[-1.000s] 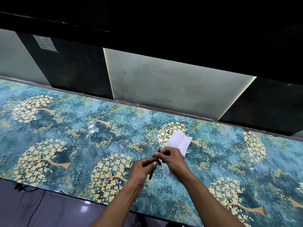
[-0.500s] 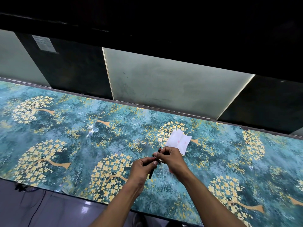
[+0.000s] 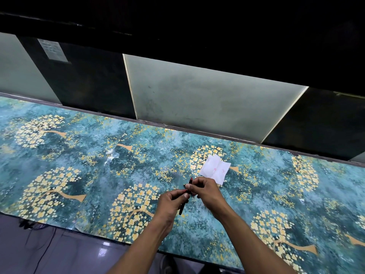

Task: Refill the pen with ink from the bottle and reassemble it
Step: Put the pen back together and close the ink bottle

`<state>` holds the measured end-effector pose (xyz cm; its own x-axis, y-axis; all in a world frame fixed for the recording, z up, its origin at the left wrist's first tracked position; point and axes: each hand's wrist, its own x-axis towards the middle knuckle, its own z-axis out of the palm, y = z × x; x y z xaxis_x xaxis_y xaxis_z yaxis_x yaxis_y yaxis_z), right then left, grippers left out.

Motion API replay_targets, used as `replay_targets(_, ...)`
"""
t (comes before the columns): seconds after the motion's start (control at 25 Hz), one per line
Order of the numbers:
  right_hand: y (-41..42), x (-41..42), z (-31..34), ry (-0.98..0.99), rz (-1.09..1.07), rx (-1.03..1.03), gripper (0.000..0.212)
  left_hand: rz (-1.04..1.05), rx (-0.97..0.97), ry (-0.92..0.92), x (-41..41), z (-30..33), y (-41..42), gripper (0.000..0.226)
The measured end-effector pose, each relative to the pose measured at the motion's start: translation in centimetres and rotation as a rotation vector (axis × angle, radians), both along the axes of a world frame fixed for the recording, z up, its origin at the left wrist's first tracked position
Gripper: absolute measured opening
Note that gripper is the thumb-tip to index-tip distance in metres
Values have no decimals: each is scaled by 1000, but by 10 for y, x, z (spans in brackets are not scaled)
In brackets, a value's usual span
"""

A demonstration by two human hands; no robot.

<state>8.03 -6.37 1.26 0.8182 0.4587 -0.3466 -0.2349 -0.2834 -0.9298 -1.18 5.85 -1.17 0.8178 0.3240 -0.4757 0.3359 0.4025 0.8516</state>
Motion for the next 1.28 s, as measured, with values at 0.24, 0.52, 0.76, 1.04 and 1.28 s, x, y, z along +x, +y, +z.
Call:
replay_targets(0.24, 0, -5, 6, 24, -22, -39, 22, 49, -15, 29, -3, -3, 3, 13)
replay_targets(0.52, 20, 41, -6, -501, 176, -626, 15, 217, -80, 74, -20, -9, 18, 13)
replay_targets(0.76, 46, 42, -47, -653, 552, -1006, 26, 289, -185, 96, -46, -13, 30, 9)
replay_targets(1.04, 59, 32, -65, -751, 625, -1023, 24, 336, -229, 82, -50, -13, 45, 15)
replay_targets(1.28, 63, 32, -37, -256, 14, -343, 9, 320, -241, 87, -37, -10, 40, 15)
